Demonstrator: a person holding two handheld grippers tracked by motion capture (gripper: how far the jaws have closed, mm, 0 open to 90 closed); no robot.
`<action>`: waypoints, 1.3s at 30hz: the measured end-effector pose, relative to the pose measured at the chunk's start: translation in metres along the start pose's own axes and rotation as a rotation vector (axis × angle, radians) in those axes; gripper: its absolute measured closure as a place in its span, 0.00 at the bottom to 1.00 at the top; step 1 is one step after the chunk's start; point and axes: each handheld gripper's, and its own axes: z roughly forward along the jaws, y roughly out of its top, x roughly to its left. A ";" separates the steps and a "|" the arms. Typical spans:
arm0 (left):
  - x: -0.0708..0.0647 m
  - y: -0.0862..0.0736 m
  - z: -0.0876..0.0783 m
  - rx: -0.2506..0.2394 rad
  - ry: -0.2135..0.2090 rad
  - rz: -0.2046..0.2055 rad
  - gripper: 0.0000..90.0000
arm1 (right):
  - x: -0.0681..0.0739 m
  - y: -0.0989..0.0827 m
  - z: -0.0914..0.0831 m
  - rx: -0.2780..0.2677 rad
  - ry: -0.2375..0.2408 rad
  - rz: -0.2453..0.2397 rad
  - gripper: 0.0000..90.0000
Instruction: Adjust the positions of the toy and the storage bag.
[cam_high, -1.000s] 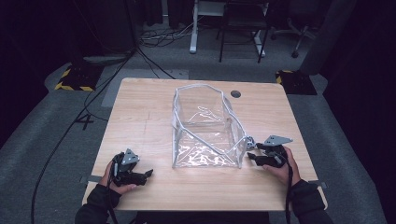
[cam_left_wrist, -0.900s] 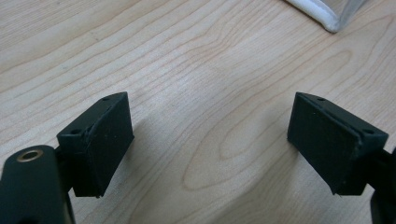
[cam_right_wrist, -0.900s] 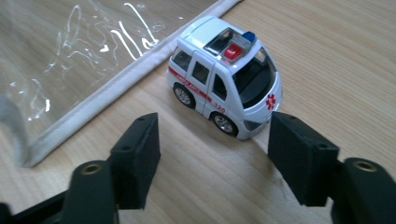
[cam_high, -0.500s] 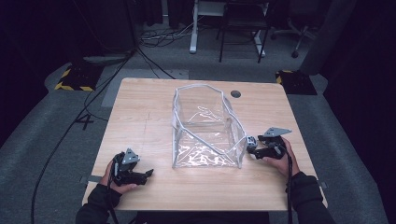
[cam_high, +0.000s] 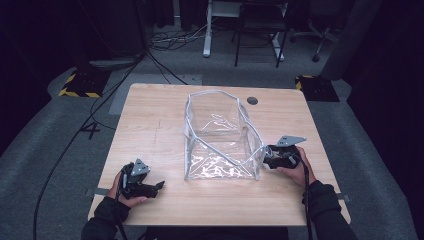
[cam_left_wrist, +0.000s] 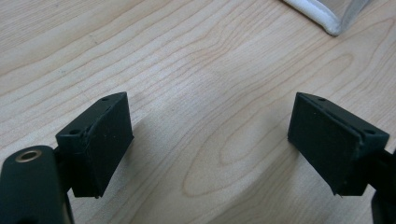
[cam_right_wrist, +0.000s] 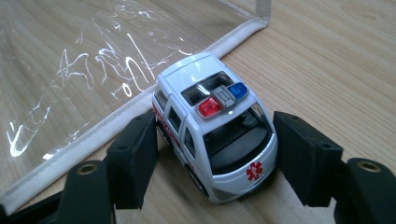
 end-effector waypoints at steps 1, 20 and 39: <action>0.000 0.000 0.000 0.003 -0.003 -0.004 0.16 | 0.000 -0.001 -0.001 0.003 -0.004 -0.003 0.38; 0.000 0.000 0.000 0.001 0.000 0.001 0.16 | -0.001 -0.013 -0.018 0.010 -0.028 0.008 0.52; 0.000 0.001 0.001 -0.001 -0.011 -0.001 0.16 | -0.002 -0.003 -0.052 -0.132 -0.052 0.062 0.52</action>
